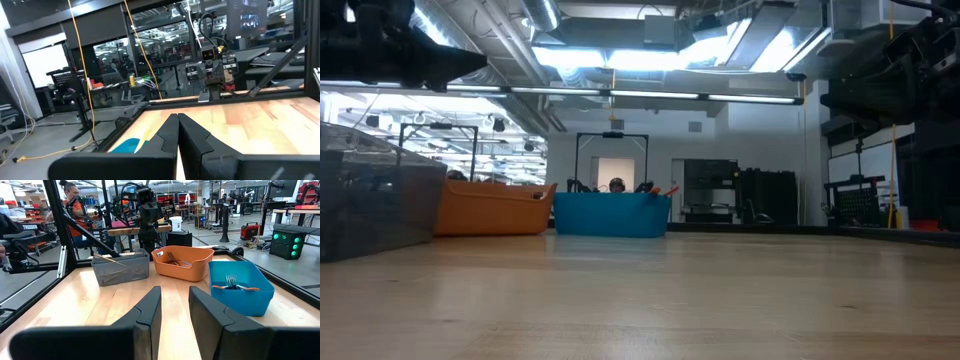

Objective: Sort silverware by color (type)
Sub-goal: Return to Home Position

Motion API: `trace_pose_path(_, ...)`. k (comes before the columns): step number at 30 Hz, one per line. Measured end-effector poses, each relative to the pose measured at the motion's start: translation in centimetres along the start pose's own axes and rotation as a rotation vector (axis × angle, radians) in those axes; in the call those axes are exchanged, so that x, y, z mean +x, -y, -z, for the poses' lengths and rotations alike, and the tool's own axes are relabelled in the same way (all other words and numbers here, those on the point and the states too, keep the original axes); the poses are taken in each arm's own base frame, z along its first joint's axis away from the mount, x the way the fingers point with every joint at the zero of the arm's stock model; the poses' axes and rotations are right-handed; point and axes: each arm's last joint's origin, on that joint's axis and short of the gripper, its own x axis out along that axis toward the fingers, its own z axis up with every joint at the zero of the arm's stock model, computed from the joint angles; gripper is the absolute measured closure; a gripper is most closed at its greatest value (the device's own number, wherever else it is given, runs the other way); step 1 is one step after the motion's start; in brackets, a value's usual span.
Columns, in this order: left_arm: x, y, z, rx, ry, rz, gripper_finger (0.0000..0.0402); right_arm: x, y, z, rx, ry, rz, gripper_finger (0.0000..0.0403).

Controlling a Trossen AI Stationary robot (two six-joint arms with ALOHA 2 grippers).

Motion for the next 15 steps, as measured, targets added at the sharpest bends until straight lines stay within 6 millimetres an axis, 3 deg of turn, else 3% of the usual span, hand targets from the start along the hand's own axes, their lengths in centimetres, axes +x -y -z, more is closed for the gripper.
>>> trace_pose_path(12, -0.1, 0.2, 0.5, -0.054, -0.035, 0.065, 0.0401, 0.0, 0.0, 0.0, 0.000, 0.000, 0.000, 0.0311)
trace_pose_path(15, 0.0, 0.6, 1.6, -0.065, -0.043, 0.105, 0.0401, 0.0, 0.0, 0.0, 0.000, 0.000, 0.000, 0.0311)
